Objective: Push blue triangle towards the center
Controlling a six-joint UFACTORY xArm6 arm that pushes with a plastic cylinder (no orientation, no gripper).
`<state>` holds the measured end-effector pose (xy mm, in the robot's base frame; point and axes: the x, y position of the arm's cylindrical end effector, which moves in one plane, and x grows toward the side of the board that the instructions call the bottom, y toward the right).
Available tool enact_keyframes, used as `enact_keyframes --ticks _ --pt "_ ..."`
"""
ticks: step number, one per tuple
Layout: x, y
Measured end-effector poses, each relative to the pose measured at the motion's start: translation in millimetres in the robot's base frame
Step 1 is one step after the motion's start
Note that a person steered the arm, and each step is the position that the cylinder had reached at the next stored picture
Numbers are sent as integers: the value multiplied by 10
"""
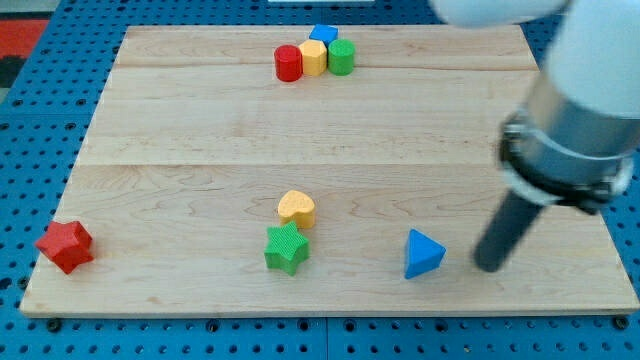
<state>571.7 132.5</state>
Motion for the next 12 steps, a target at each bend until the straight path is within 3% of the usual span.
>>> enact_keyframes --ticks 2,3,4,5,6,7,8,9,11,12 --pt "340 -1" --pt "226 -427" --pt "147 -444" --pt "-192 -550" --pt "-134 -418" --pt "-65 -668" --pt "-357 -1123" --pt "-775 -1152" --pt "-1038 -581" --pt "-1365 -746"
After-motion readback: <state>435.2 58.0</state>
